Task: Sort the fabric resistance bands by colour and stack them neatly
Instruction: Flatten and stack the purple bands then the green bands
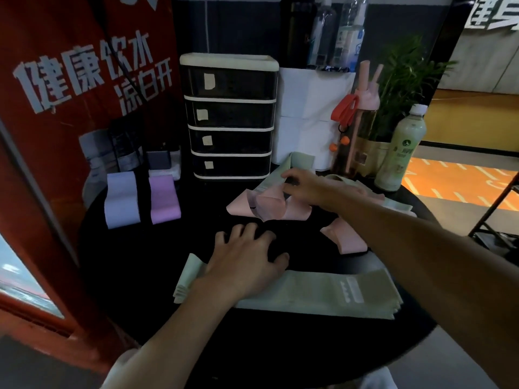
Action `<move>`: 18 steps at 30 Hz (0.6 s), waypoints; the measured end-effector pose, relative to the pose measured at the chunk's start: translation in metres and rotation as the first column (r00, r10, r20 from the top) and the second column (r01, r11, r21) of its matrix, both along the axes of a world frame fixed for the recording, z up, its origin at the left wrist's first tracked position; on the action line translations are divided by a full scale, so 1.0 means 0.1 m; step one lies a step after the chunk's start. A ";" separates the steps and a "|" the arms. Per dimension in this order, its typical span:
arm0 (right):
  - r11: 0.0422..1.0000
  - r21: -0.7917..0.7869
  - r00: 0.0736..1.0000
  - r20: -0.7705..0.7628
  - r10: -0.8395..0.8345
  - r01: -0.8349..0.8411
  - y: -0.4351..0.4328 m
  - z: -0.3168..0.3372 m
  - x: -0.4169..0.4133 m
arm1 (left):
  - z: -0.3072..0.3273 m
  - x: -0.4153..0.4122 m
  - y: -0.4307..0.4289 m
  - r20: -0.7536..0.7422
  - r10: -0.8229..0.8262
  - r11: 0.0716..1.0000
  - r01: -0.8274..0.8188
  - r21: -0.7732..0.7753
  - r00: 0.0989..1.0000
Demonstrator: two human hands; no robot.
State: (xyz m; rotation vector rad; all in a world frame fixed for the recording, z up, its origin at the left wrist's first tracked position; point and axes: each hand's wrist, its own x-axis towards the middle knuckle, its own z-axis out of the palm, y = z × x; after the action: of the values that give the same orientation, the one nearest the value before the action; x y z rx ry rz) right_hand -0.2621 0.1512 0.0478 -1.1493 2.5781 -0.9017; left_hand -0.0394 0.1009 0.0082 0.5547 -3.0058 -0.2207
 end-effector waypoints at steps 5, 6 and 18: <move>0.989 0.101 0.994 -0.054 -0.099 0.104 -0.26 -0.19 -0.48 | -0.01 -0.01 -0.01 0.008 -0.004 0.999 0.005 -0.039 1.000; 0.990 0.087 0.994 -0.031 -0.108 0.111 -0.30 -0.20 -0.54 | -0.02 0.00 -0.01 0.003 -0.005 0.999 0.005 -0.048 1.000; 0.975 0.120 0.981 0.026 -0.190 0.186 -0.57 -0.30 -0.71 | -0.03 0.00 0.00 -0.057 -0.022 0.996 0.017 -0.083 0.998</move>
State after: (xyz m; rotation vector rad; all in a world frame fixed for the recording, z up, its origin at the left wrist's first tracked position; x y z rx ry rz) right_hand -0.3327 0.0940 0.0180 -0.8612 2.7034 -0.7871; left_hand -0.0397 0.1005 0.0055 0.5022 -2.9498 -0.1112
